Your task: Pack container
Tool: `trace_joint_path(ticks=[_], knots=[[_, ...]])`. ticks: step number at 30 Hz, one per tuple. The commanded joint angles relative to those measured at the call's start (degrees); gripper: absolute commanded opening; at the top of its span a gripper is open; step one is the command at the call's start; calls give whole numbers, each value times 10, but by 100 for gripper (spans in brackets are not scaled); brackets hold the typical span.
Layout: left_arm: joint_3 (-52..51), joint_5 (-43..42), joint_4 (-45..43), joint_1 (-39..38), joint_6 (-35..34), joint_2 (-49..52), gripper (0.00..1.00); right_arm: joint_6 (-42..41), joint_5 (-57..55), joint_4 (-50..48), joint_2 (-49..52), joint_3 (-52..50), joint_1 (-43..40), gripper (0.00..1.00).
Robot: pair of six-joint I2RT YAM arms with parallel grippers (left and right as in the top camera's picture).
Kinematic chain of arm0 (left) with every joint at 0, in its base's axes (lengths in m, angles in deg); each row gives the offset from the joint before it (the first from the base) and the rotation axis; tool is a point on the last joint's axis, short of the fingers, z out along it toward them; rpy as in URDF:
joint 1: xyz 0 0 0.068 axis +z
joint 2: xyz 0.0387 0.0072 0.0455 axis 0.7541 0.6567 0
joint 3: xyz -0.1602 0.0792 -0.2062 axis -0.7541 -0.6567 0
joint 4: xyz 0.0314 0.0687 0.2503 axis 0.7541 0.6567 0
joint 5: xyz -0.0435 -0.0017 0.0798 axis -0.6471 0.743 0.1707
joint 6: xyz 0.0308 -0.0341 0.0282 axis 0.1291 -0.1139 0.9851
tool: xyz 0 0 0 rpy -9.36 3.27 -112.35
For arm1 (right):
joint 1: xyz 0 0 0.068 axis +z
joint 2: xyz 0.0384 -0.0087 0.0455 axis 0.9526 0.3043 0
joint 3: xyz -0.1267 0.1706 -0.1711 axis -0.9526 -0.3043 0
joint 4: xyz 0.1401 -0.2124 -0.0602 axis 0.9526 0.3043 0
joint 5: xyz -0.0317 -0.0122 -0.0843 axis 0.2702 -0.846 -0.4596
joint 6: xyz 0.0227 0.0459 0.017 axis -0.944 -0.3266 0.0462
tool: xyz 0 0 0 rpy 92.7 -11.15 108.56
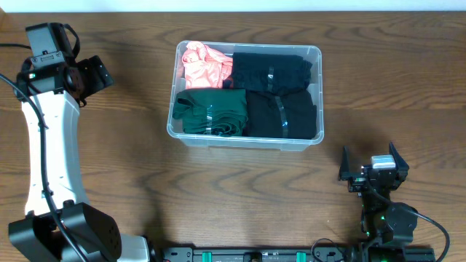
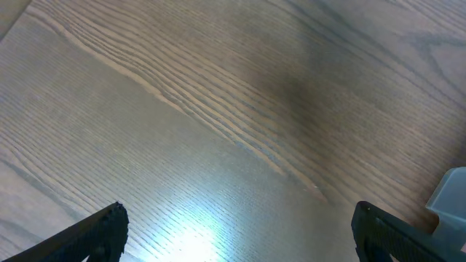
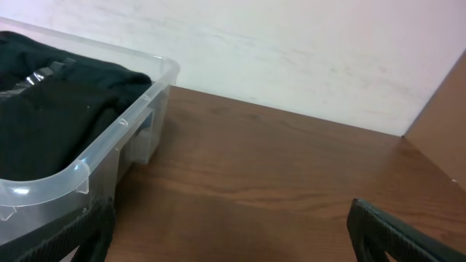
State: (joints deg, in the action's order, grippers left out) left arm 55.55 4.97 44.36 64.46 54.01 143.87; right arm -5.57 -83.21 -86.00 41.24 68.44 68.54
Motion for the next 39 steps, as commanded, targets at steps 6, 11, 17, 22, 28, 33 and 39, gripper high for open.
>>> trace_joint_path(ticks=[6, 11, 17, 22, 28, 33, 39], knots=[[0, 5, 0, 2, -5, 0, 98, 6, -6, 2, -5, -2, -3, 99], [0, 4, 0, 2, -5, -2, 98, 6, -6, 2, -5, -2, -3, 99], [0, 5, 0, 2, -5, -30, 98, 6, -6, 2, -5, -2, -3, 99], [0, 1, 5, 0, -7, -88, 98, 6, -6, 2, -5, -2, -3, 99], [-1, -21, 8, -45, -10, -158, 98, 6, -6, 2, -5, -2, -3, 99], [-27, -33, -62, -108, -9, -209, 98, 6, -6, 2, -5, -2, -3, 99], [-149, -34, -197, -161, -10, -300, 98, 6, -6, 2, -5, -2, -3, 99]])
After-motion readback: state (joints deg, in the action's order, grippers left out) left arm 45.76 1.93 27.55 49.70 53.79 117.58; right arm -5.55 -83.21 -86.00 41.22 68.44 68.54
